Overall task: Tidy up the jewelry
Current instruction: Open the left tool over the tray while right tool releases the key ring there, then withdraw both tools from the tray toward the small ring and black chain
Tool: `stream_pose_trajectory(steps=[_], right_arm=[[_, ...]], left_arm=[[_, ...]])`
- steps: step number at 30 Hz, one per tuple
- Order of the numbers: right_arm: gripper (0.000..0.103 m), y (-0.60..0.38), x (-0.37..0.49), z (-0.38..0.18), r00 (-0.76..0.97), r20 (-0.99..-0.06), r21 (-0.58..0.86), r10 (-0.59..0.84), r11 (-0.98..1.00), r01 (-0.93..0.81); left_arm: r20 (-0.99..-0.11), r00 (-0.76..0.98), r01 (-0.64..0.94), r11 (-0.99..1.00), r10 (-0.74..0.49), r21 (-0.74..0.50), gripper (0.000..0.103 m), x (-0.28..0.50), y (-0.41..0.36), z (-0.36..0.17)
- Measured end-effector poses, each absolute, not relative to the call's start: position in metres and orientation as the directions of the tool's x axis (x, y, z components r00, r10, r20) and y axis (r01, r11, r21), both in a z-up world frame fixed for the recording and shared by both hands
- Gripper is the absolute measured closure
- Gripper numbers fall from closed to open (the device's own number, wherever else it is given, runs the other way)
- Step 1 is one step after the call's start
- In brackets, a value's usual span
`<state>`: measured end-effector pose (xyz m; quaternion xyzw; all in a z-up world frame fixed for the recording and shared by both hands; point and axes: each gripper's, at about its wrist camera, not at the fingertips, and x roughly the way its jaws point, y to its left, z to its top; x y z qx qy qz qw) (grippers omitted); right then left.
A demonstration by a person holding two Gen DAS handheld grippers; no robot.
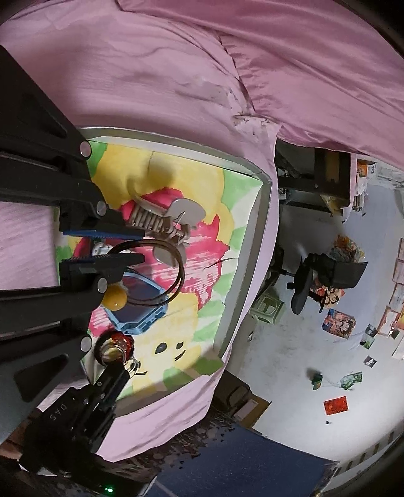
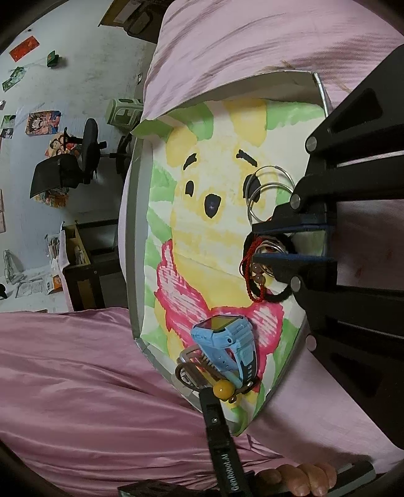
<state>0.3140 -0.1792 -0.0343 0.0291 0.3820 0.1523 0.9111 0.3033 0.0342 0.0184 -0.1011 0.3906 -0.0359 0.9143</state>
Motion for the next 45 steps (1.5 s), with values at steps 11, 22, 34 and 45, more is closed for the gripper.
stream_pose_trajectory(steps=[11,22,34,45], right_arm=[[0.061,-0.192,0.291,-0.020,0.721,-0.629,0.164,0.290,0.957,-0.241],[0.015,-0.221,0.252,0.015,0.834,-0.484,0.186,0.266,0.962,-0.199],[0.001,-0.240,0.201,0.044,0.897,-0.376,0.158,0.233,0.970,-0.186],[0.001,-0.245,0.163,0.044,0.913,-0.340,0.128,0.225,0.973,-0.192]], left_arm=[[-0.632,0.767,-0.013,0.982,-0.111,-0.188,0.040,0.275,0.032,0.029],[-0.503,0.864,-0.019,0.996,-0.029,-0.090,0.002,0.229,0.017,0.052],[-0.401,0.916,-0.040,0.998,0.014,-0.057,0.000,0.177,0.006,0.062],[-0.385,0.923,-0.044,0.998,0.025,-0.041,0.000,0.145,0.007,0.055]])
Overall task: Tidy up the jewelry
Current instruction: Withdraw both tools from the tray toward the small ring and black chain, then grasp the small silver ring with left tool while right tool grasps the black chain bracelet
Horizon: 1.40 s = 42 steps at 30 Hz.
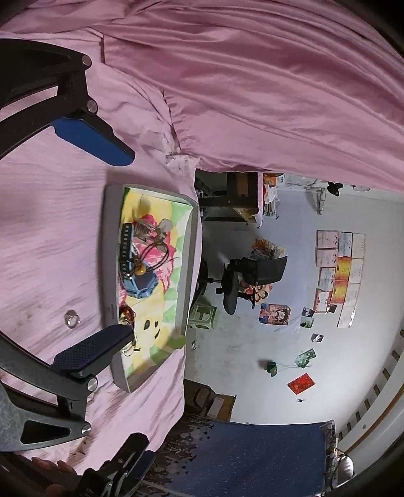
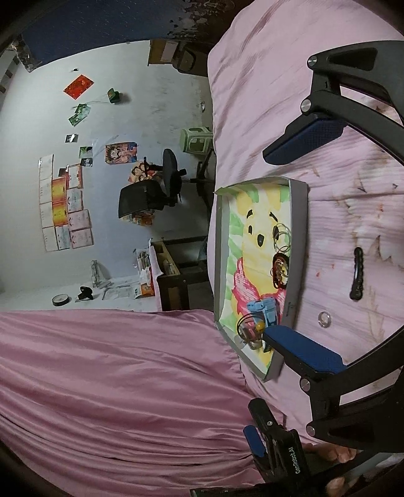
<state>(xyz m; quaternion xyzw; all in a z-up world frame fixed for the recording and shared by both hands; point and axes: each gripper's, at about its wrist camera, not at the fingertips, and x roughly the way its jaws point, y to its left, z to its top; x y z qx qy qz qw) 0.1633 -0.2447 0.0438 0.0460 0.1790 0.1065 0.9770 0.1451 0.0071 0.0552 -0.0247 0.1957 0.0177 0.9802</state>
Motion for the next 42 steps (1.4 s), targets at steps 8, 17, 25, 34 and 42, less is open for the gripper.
stream_pose_trajectory(steps=[8,17,25,34,42], right_arm=[[0.001,-0.240,0.148,0.041,0.915,-0.333,0.093,0.228,0.973,-0.209],[0.001,-0.238,0.144,0.028,0.895,-0.379,0.073,0.236,0.972,-0.226],[0.001,-0.241,0.147,0.018,0.882,-0.414,0.066,0.224,0.974,-0.216],[0.001,-0.243,0.161,0.003,0.832,-0.502,0.079,0.238,0.970,-0.230],[0.002,-0.234,0.180,-0.018,0.742,-0.604,0.100,0.292,0.951,-0.293]], left_arm=[[-0.401,0.916,-0.048,0.997,0.020,-0.060,0.000,0.136,0.015,0.048],[-0.463,0.886,0.009,0.999,-0.030,-0.048,0.000,0.140,0.010,0.039],[-0.511,0.858,0.046,0.999,-0.053,-0.026,0.000,0.148,0.000,0.033],[-0.645,0.753,0.114,0.991,-0.132,-0.070,0.000,0.175,-0.003,0.017],[-0.724,0.652,0.192,0.973,-0.222,-0.126,0.017,0.195,-0.012,0.001]])
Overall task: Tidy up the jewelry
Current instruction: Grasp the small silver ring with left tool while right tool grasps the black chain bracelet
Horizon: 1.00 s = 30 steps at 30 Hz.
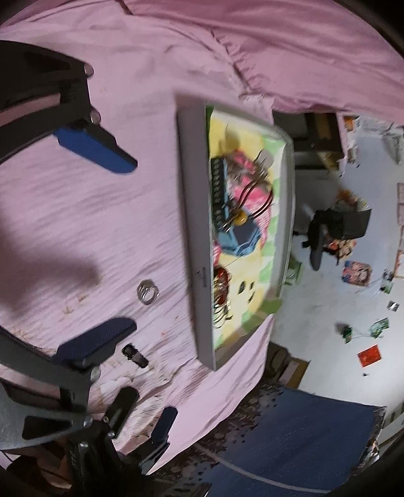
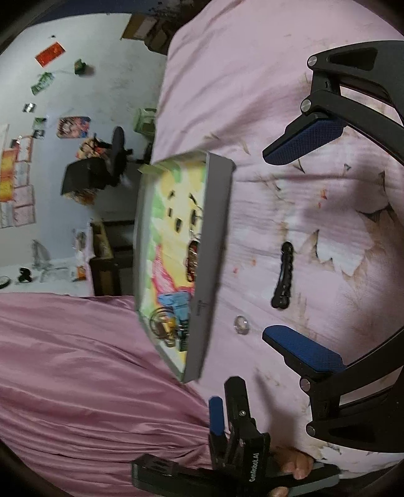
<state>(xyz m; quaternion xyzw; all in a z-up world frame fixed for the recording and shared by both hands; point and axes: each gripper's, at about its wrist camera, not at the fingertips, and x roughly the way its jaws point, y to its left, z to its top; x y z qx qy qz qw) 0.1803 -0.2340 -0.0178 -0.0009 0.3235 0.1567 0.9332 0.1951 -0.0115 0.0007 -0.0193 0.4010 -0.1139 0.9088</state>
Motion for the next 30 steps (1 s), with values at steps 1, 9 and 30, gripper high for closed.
stream_pose_trajectory(steps=[1,9,30], right_arm=[[0.002,-0.233,0.183,-0.020,0.728,-0.617,0.104,0.300,0.948,-0.302],[0.028,-0.223,0.206,-0.048,0.597,-0.720,0.170,0.354,0.924,-0.344],[0.063,-0.212,0.209,-0.053,0.589,-0.737,0.131,0.332,0.925,-0.358]], left_arm=[[-0.734,0.637,0.202,0.970,-0.236,-0.136,0.021,0.198,-0.013,-0.002],[-0.771,0.561,0.264,0.948,-0.300,-0.176,0.047,0.215,-0.026,-0.012],[-0.811,0.497,0.316,0.934,-0.310,-0.164,0.083,0.241,-0.052,-0.027]])
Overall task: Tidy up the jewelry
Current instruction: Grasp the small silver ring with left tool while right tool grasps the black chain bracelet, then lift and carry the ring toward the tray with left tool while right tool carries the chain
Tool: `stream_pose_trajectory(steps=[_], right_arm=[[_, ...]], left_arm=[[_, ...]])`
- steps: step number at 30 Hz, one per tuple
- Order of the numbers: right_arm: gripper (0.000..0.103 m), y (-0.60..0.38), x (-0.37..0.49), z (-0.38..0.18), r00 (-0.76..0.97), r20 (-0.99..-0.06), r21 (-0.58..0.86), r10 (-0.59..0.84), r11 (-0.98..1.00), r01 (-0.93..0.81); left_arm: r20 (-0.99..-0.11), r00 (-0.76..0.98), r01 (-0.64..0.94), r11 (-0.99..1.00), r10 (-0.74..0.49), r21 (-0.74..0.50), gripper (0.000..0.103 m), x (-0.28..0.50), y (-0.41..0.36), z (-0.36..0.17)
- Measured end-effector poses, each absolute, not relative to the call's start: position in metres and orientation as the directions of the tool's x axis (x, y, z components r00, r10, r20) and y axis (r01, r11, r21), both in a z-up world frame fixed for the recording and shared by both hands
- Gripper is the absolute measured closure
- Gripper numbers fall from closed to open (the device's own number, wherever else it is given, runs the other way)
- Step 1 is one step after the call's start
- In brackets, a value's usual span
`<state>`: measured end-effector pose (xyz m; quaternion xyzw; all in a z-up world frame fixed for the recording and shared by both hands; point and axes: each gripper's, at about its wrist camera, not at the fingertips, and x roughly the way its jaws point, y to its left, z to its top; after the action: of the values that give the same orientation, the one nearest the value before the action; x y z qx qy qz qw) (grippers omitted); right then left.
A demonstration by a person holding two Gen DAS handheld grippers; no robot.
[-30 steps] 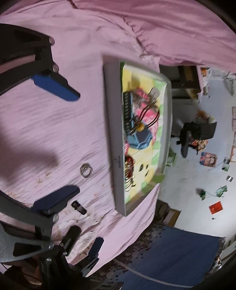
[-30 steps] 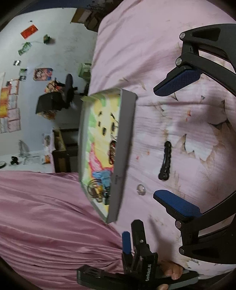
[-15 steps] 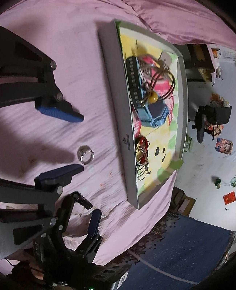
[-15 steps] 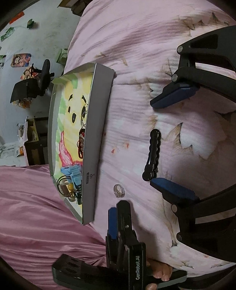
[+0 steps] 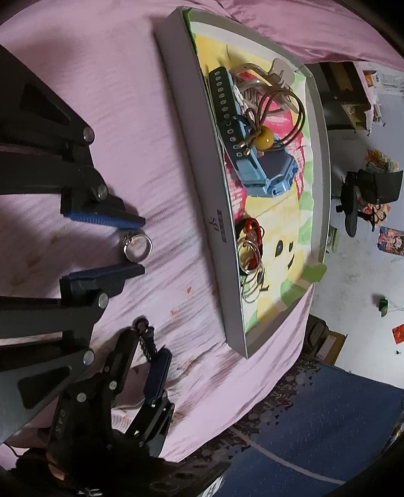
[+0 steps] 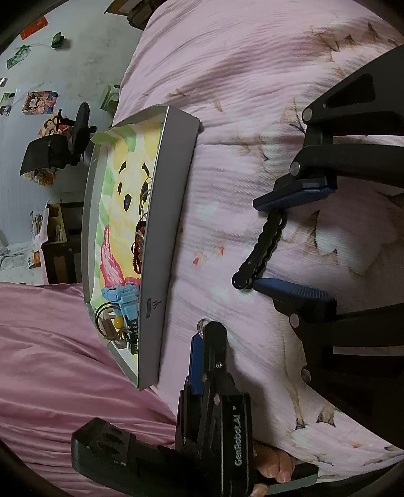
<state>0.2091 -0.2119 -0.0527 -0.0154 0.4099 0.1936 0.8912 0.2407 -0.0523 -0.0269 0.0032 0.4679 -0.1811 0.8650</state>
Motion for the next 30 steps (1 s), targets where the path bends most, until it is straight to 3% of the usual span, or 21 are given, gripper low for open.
stream_pose_trajectory(steps=[30], right_arm=[[0.063,-0.221,0.195,-0.052,0.635,-0.691,0.157,0.346,0.929,-0.336]], left_arm=[[-0.711,0.657,0.163,0.968,-0.250,-0.190,0.083,0.203,-0.022,-0.015]])
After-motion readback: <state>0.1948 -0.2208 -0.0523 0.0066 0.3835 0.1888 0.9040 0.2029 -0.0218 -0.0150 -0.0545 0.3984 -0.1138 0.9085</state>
